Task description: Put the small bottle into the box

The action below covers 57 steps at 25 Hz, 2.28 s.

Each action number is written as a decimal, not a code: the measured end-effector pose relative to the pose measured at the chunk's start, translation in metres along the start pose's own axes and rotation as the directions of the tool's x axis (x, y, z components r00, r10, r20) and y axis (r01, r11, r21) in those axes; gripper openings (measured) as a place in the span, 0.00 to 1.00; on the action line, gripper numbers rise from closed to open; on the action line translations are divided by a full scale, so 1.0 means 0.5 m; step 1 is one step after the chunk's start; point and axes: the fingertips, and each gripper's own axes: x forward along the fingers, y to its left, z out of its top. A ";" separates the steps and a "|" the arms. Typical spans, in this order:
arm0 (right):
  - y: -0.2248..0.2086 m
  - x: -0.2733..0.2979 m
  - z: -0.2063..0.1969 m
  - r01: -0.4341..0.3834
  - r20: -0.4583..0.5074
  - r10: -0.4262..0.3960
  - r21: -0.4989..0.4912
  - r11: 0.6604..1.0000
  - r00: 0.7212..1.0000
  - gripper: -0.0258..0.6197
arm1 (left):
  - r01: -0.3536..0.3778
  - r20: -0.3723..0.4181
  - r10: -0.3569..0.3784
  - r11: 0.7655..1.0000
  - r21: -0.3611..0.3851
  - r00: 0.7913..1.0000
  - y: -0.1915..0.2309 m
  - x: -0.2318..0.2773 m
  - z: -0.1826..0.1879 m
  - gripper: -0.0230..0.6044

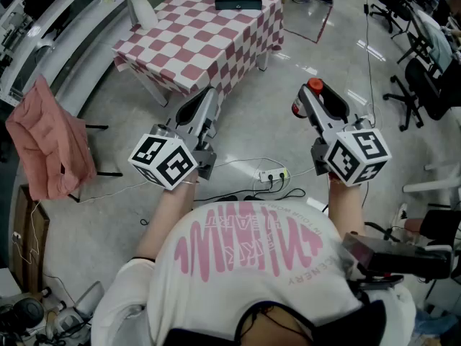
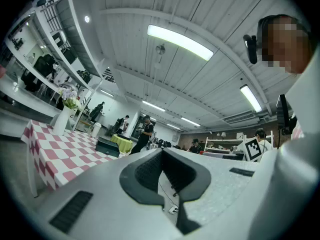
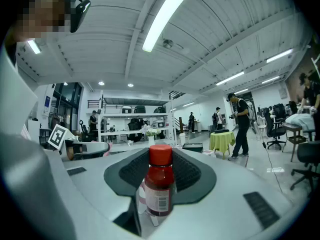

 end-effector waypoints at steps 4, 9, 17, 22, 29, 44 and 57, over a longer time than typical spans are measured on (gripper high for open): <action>-0.013 -0.007 -0.011 -0.001 -0.016 0.001 -0.003 1.000 1.000 0.27 | -0.007 0.001 0.007 1.000 -0.008 1.000 -0.006 0.006 -0.010 0.05; -0.037 -0.019 -0.017 -0.025 -0.031 0.026 0.018 1.000 0.999 0.27 | -0.021 0.018 0.021 1.000 0.001 1.000 -0.026 0.008 -0.018 0.05; -0.080 -0.059 -0.073 -0.096 -0.061 0.098 0.040 0.995 0.993 0.27 | -0.051 -0.015 0.052 0.998 0.026 0.999 -0.081 0.002 -0.114 0.05; -0.126 -0.076 -0.109 -0.072 -0.068 0.080 0.115 0.991 0.994 0.27 | -0.087 -0.067 0.087 0.996 -0.001 0.994 -0.065 0.020 -0.155 0.05; -0.177 -0.040 -0.106 -0.078 -0.026 0.083 0.136 0.988 0.996 0.27 | -0.022 -0.063 0.022 1.000 -0.013 0.998 -0.044 0.098 -0.159 0.05; -0.280 0.312 -0.008 -0.018 0.011 0.017 0.068 0.998 1.000 0.27 | 0.089 -0.066 -0.089 0.996 0.010 0.994 0.230 0.361 -0.010 0.05; -0.352 0.546 0.025 0.037 0.033 -0.039 0.054 0.998 0.999 0.27 | 0.174 -0.025 -0.174 0.984 0.031 0.984 0.409 0.517 0.070 0.05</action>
